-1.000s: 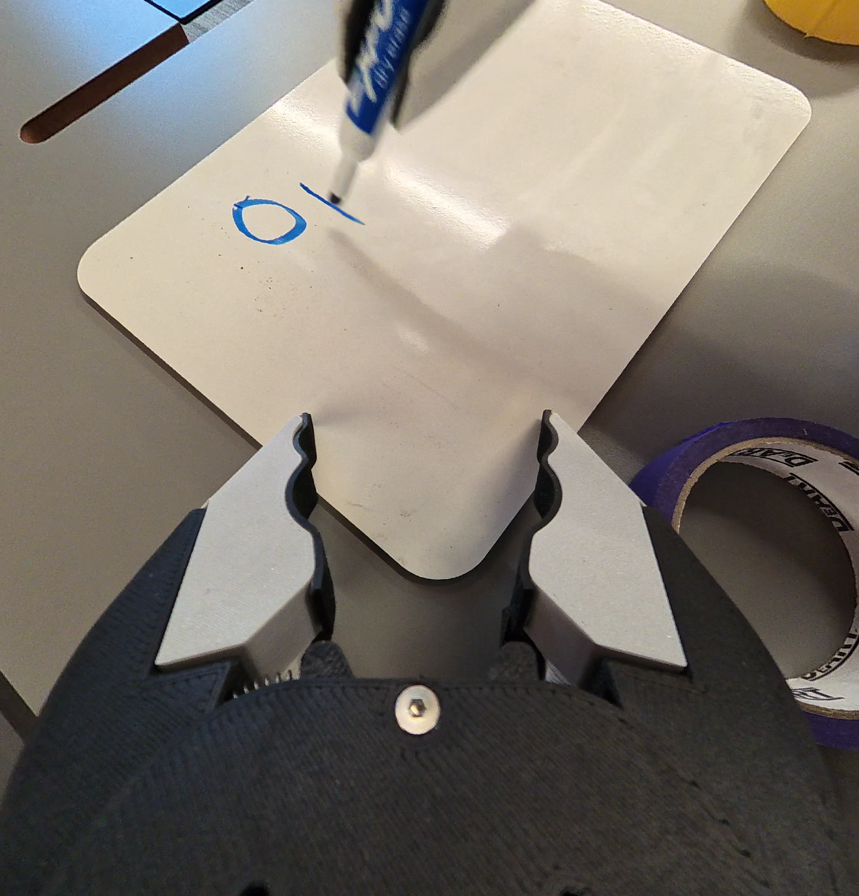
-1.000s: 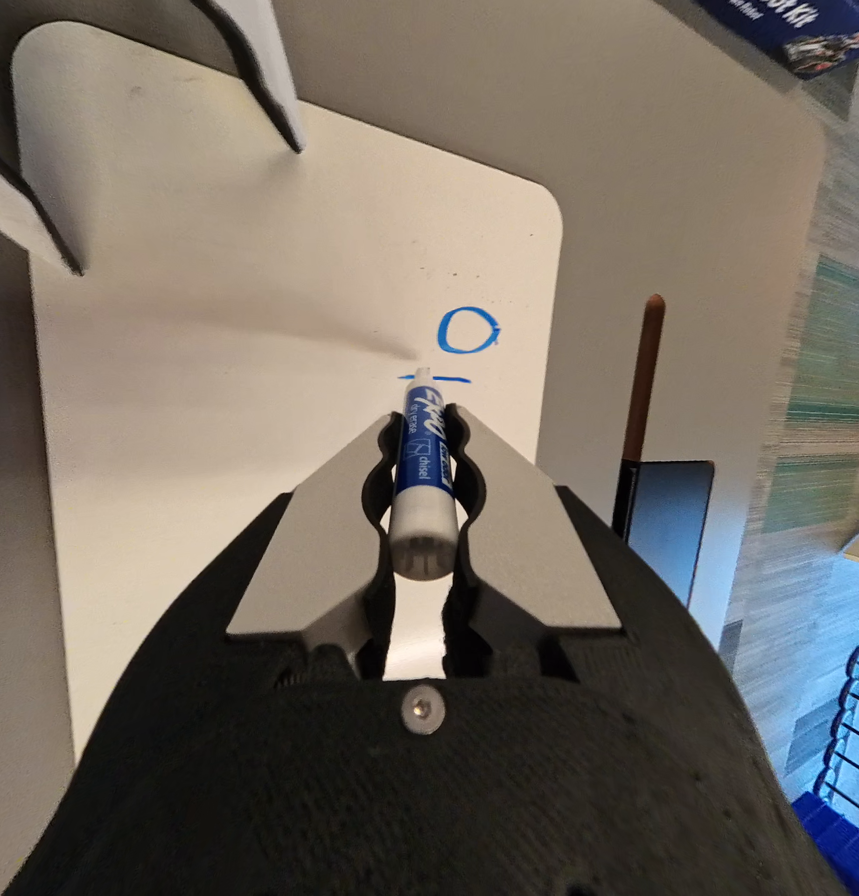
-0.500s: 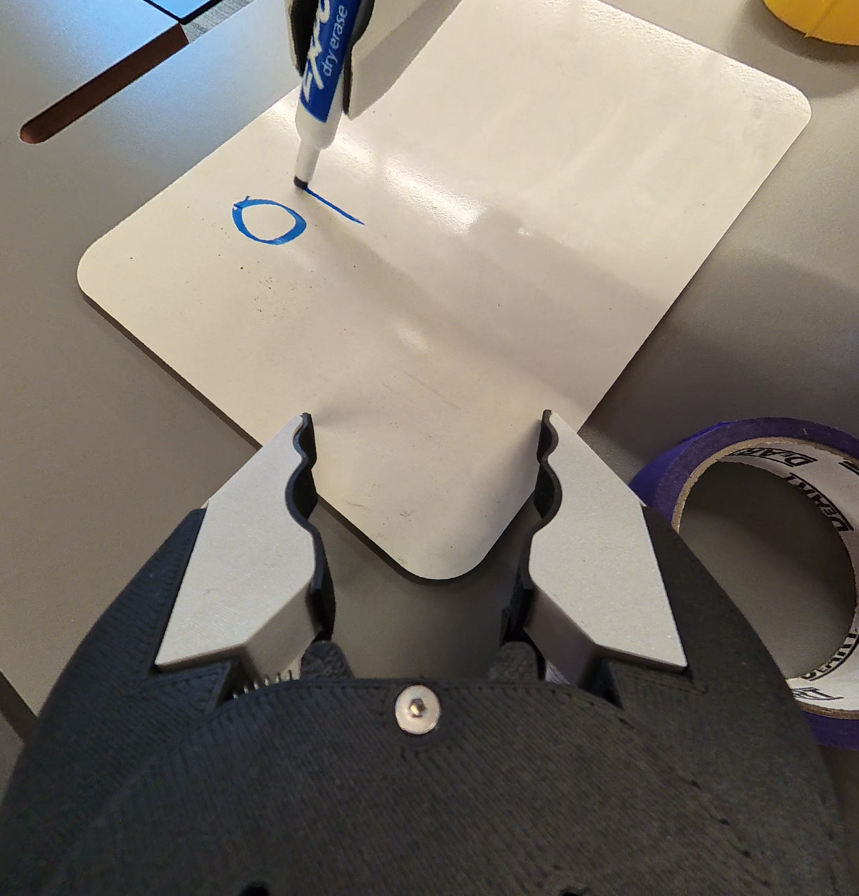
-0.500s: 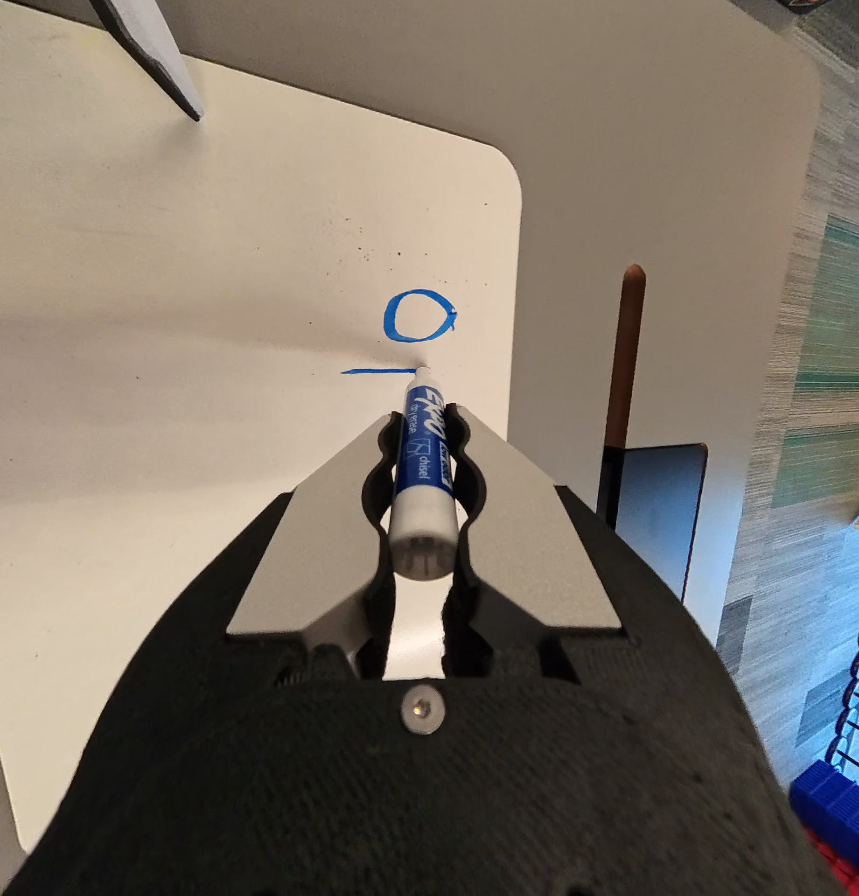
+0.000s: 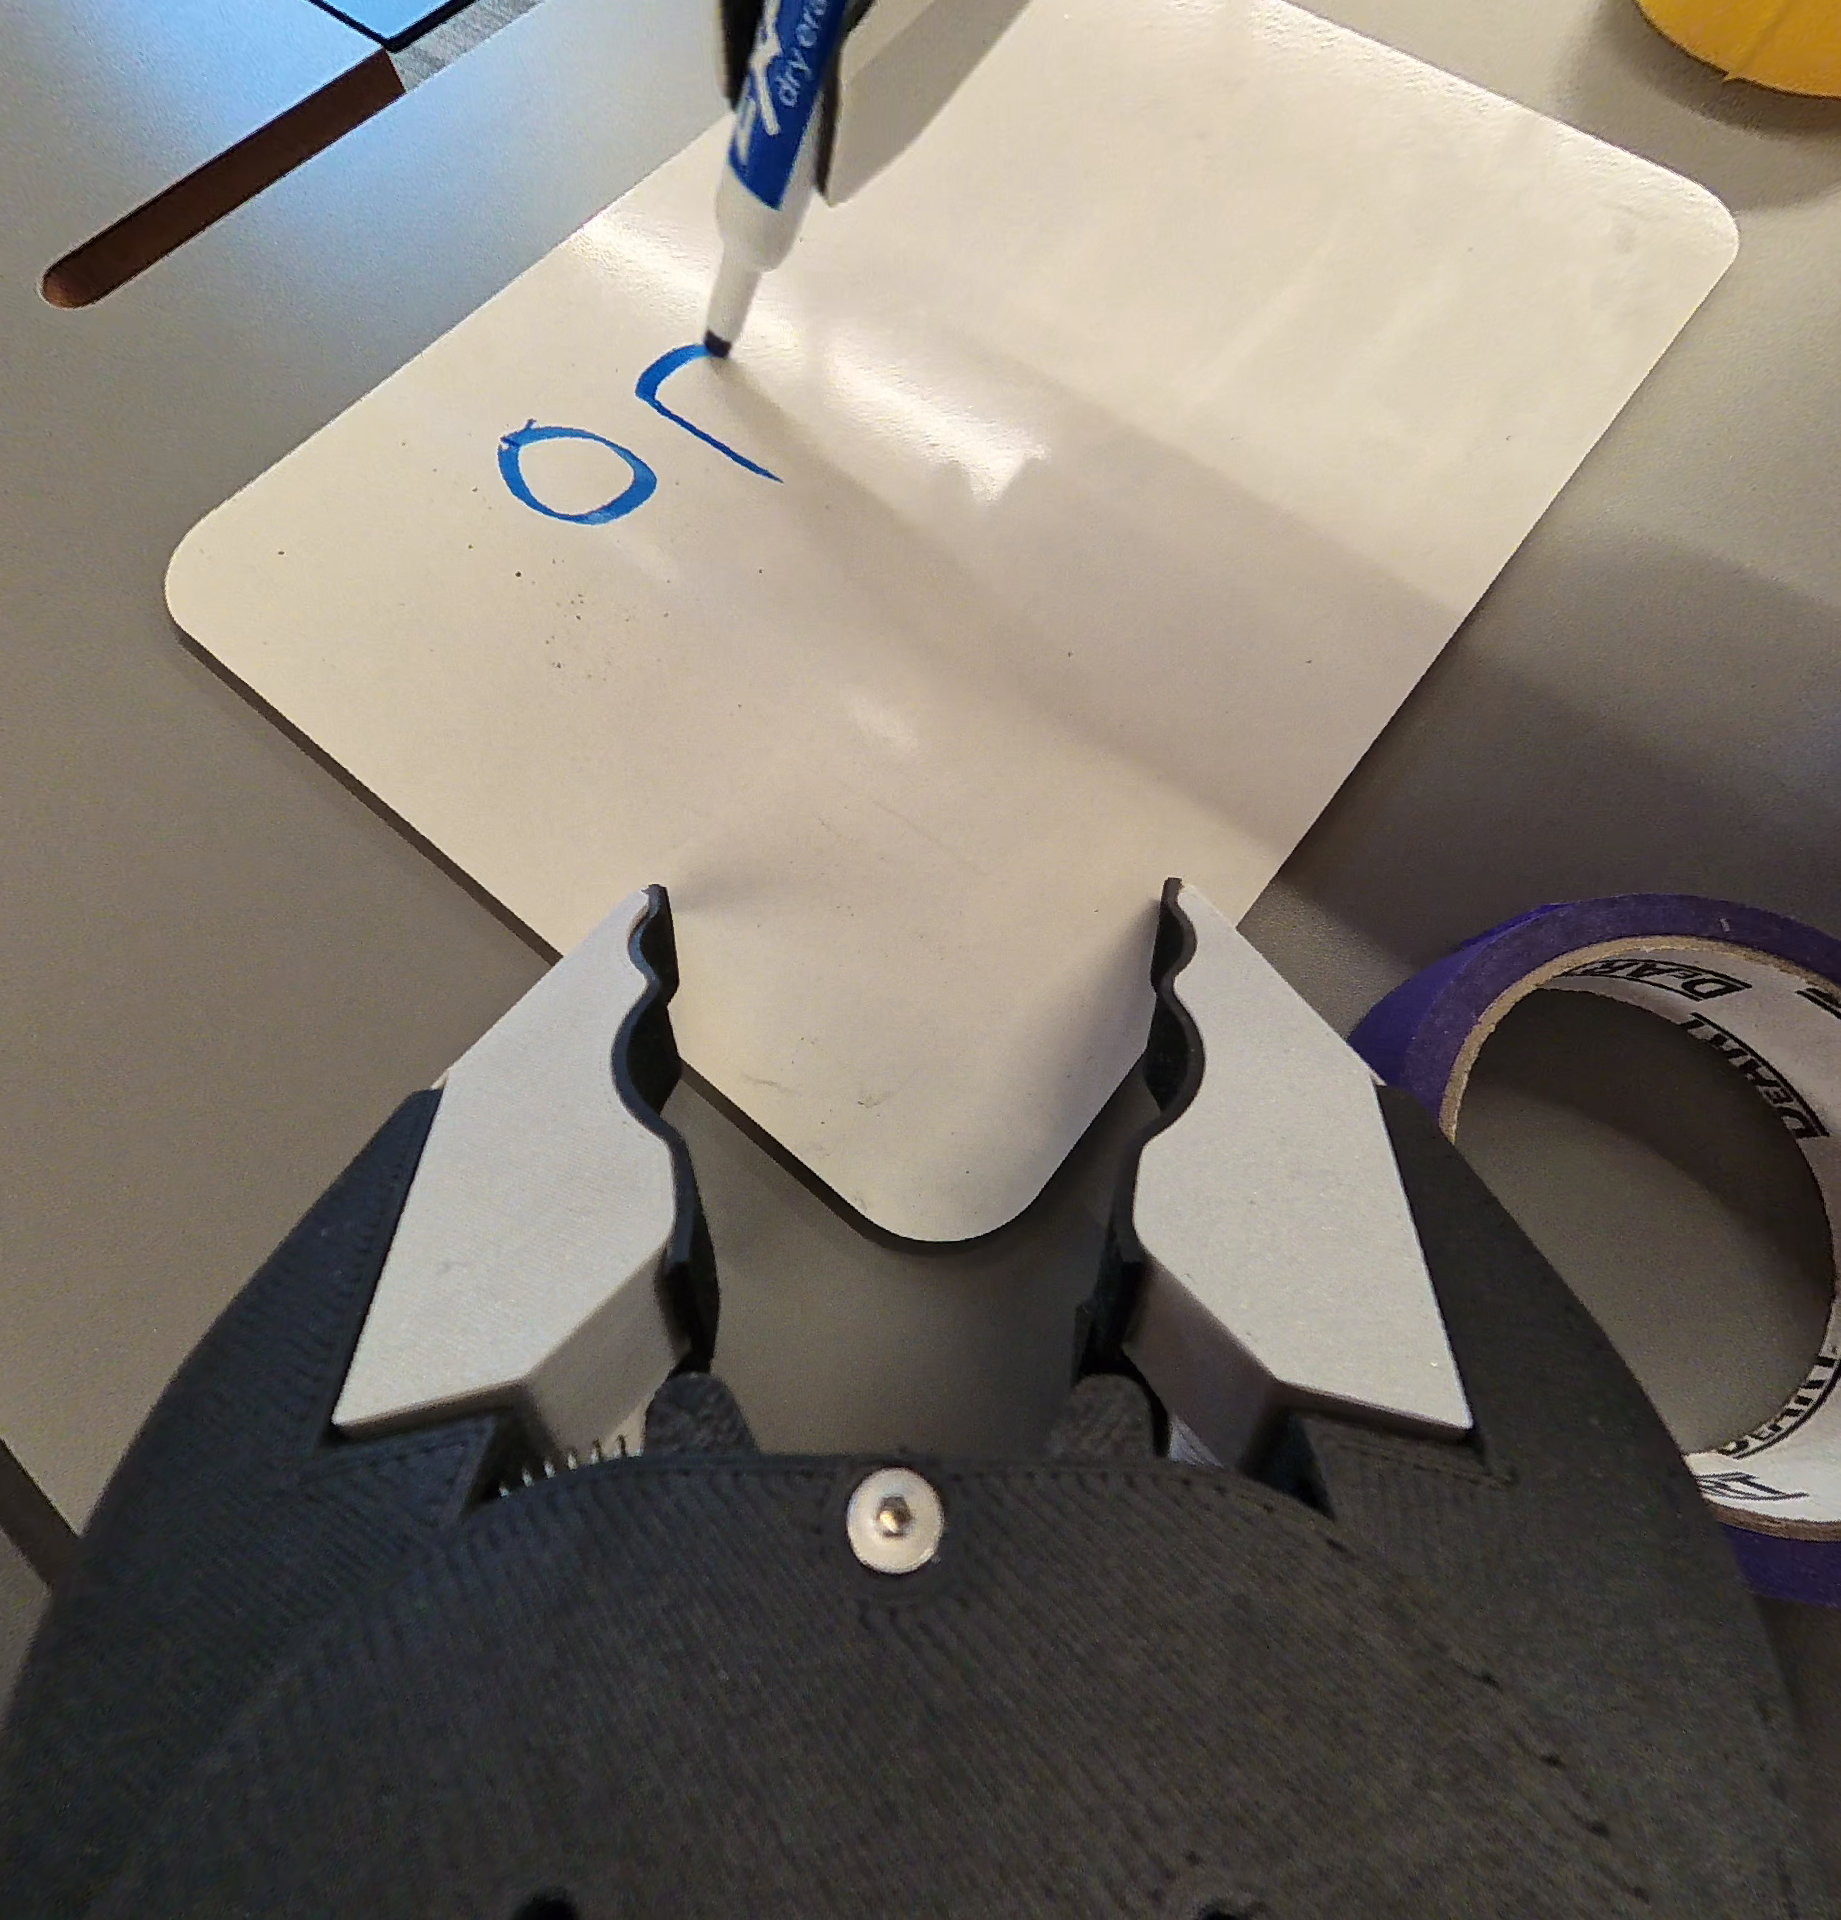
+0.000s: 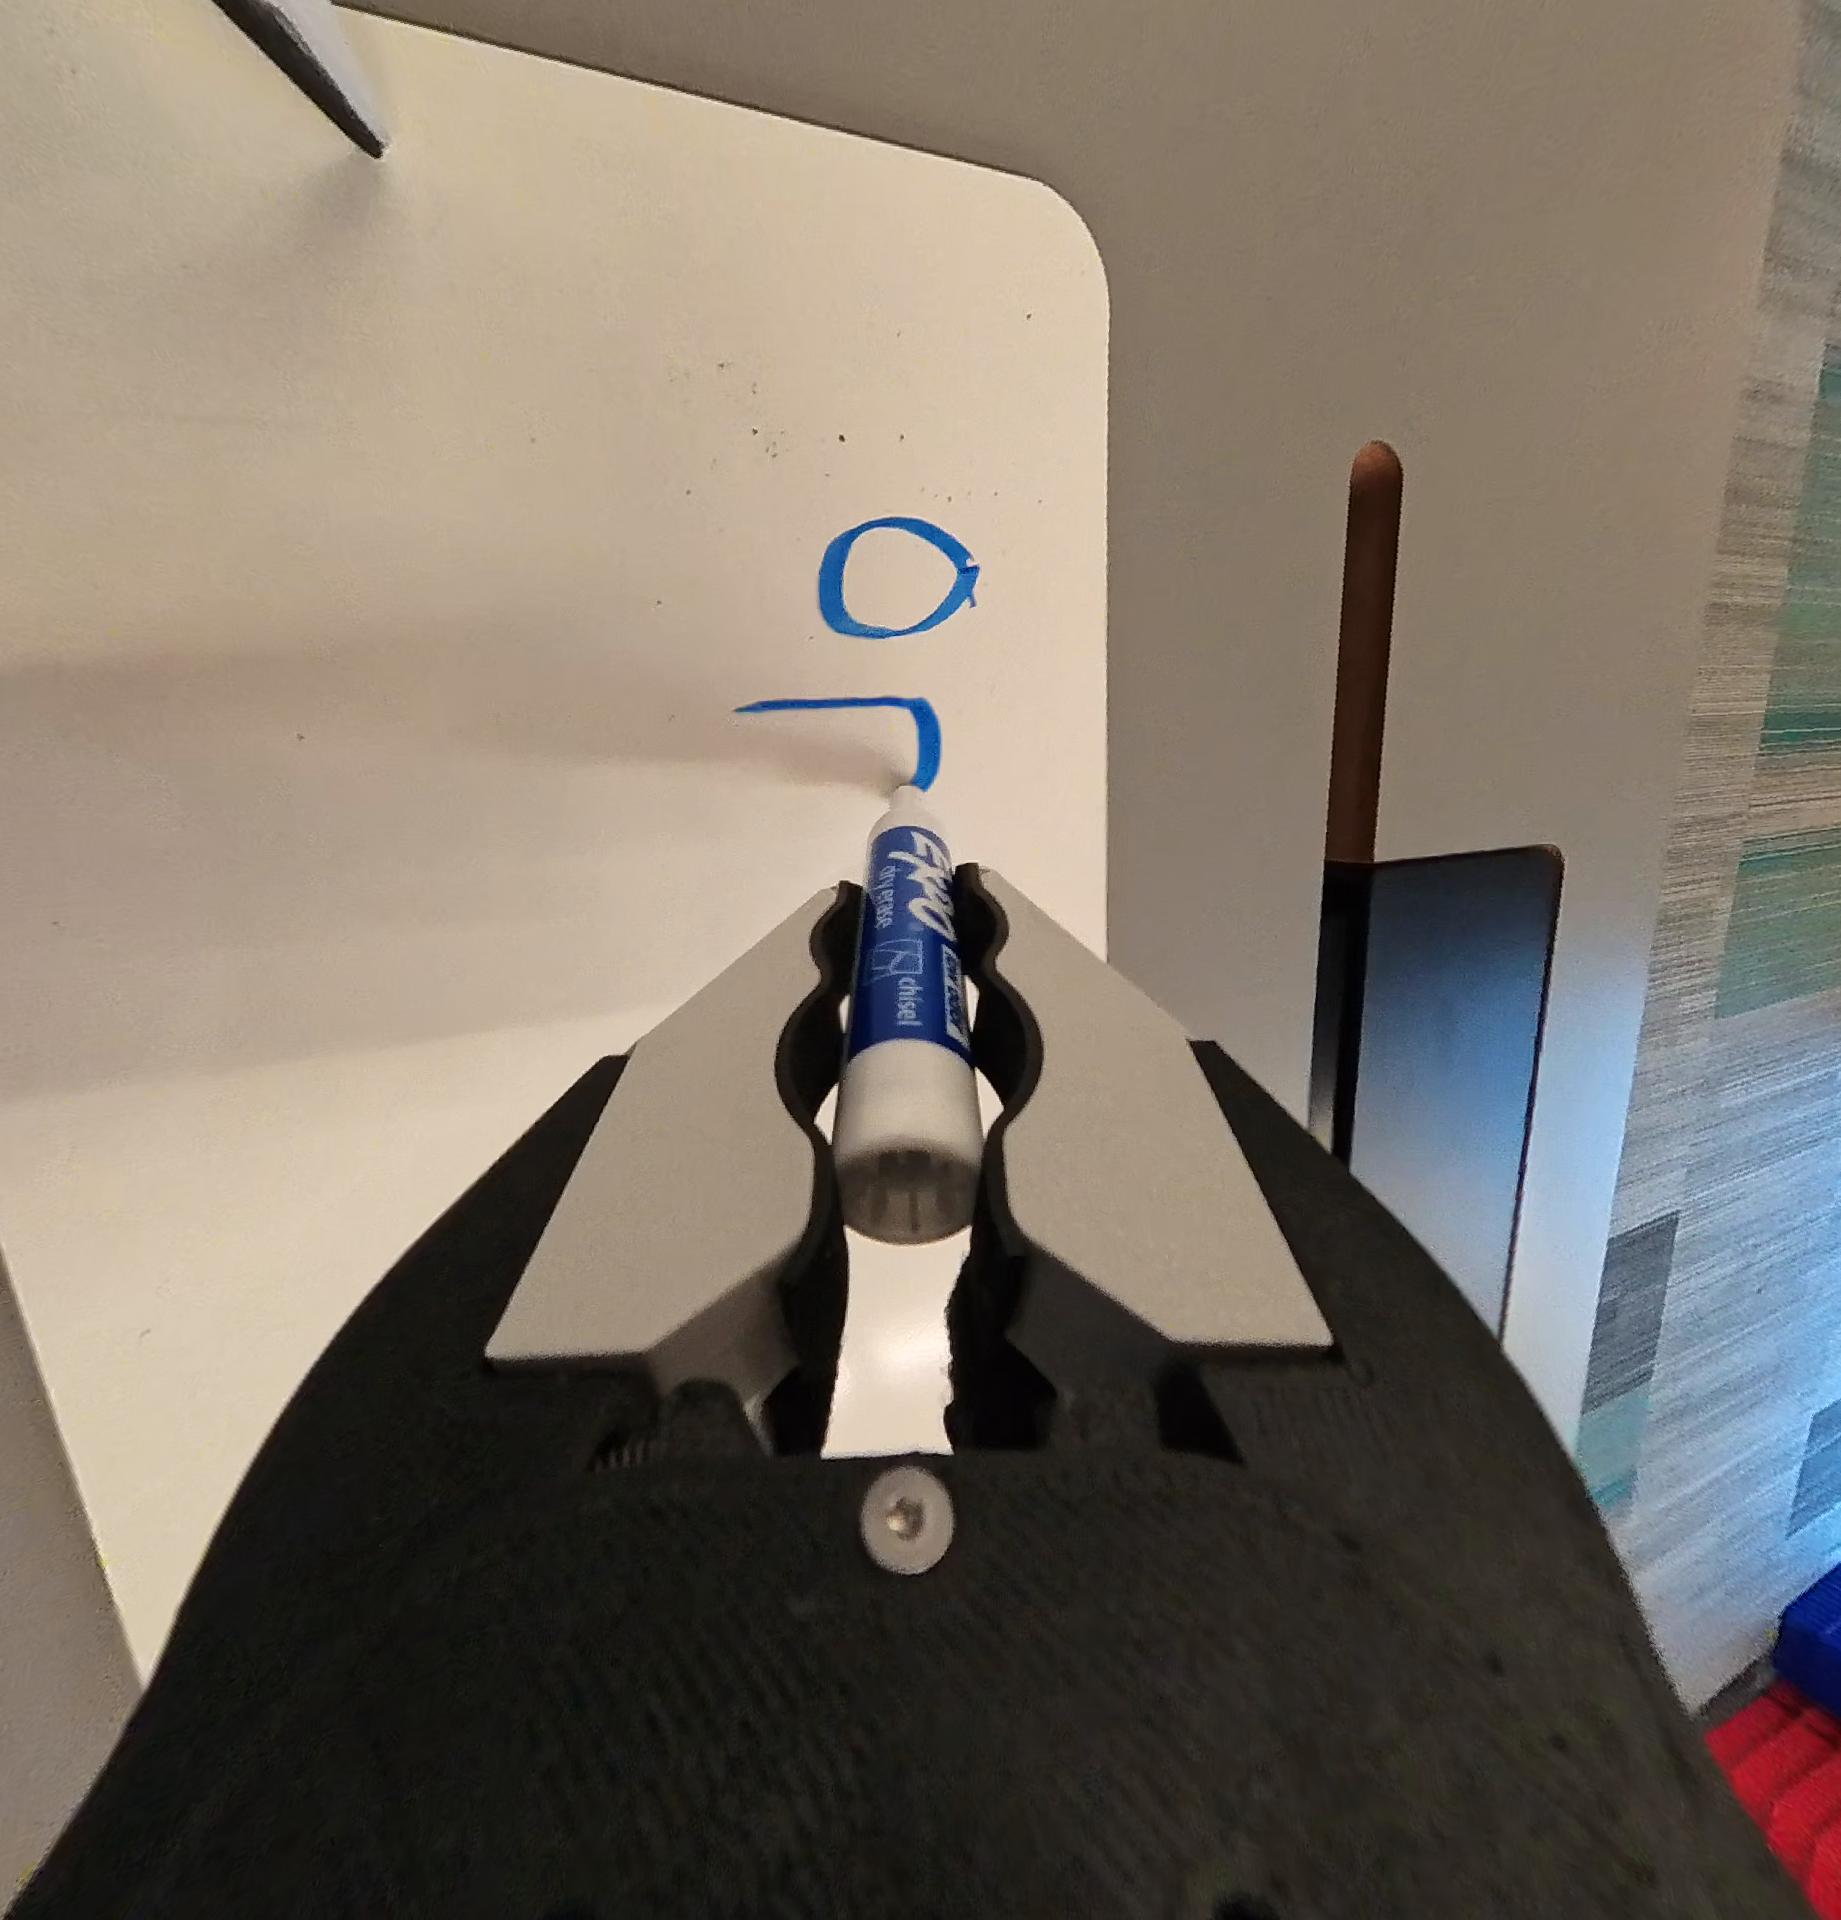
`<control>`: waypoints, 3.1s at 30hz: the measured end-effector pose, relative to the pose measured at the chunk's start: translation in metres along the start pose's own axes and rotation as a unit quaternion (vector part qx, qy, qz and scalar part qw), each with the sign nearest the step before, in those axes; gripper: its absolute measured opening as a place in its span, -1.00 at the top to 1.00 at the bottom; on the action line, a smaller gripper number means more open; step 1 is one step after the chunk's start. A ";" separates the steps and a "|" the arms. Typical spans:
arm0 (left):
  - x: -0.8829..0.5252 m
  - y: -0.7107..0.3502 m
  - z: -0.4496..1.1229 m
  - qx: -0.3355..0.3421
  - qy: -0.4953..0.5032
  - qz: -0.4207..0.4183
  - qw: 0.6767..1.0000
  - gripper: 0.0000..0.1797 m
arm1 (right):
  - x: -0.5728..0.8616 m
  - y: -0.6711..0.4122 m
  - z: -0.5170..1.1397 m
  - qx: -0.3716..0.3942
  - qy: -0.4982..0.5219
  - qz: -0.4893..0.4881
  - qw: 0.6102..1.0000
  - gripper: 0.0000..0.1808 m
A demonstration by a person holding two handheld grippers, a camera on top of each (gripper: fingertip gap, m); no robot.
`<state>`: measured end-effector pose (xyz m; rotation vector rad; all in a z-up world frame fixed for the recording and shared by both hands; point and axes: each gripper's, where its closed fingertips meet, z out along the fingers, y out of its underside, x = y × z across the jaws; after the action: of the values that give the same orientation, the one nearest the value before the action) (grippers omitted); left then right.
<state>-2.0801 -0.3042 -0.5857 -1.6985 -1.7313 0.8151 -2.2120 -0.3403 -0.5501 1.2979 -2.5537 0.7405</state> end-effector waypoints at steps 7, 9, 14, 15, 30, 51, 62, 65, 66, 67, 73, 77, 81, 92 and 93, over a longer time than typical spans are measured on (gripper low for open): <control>0.000 0.000 0.000 0.000 0.000 0.000 1.000 -0.02 | -0.012 -0.010 -0.001 0.010 -0.007 -0.007 1.000 0.81; 0.000 0.000 0.000 0.000 0.000 0.000 1.000 -0.02 | -0.014 -0.015 0.000 0.014 -0.008 -0.010 1.000 0.80; 0.000 0.000 0.000 0.000 0.000 0.001 1.000 -0.02 | -0.014 -0.022 0.001 0.020 -0.008 -0.014 1.000 0.81; 0.000 0.000 0.000 0.000 0.000 0.001 1.000 -0.02 | -0.012 -0.025 -0.004 0.033 0.000 -0.011 0.999 0.81; 0.001 0.000 0.000 0.000 0.001 0.001 1.000 -0.02 | -0.004 0.009 -0.012 0.025 0.016 0.069 0.997 0.81; 0.001 0.000 0.000 0.000 0.001 0.001 1.000 -0.02 | -0.001 0.031 -0.012 0.001 0.024 0.072 0.997 0.81; 0.001 0.000 0.000 0.000 0.001 0.001 1.000 -0.02 | -0.005 0.008 -0.004 0.017 0.011 0.046 0.999 0.81; 0.001 0.000 0.000 0.000 0.001 0.001 1.000 -0.02 | -0.010 0.008 -0.007 0.018 0.006 0.046 0.999 0.80; 0.001 0.000 0.000 0.000 0.001 0.001 1.000 -0.02 | -0.013 0.009 -0.008 0.019 0.004 0.047 0.999 0.81; 0.001 0.000 0.000 0.000 0.001 0.001 1.000 -0.02 | -0.015 0.010 -0.009 0.018 0.003 0.047 0.999 0.80; 0.001 0.000 0.000 0.000 0.001 0.001 1.000 -0.02 | -0.018 0.028 -0.018 0.003 0.008 0.057 0.998 0.81; 0.001 0.000 0.000 0.000 0.001 0.001 1.000 -0.02 | -0.015 0.029 -0.020 0.011 0.018 0.058 0.998 0.80; 0.001 0.000 0.000 0.000 0.001 0.001 1.000 -0.02 | -0.004 0.026 -0.032 0.034 0.049 0.053 0.997 0.81; 0.001 0.000 0.000 0.000 0.001 0.001 1.000 -0.02 | 0.004 0.040 -0.021 0.003 0.044 0.002 0.999 0.81; 0.001 0.000 0.000 0.000 0.001 0.001 1.000 -0.02 | 0.004 0.041 -0.021 0.000 0.045 -0.001 0.999 0.81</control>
<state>-2.0800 -0.3034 -0.5858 -1.7014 -1.7273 0.8142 -2.2483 -0.3124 -0.5450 1.2375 -2.4822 0.7797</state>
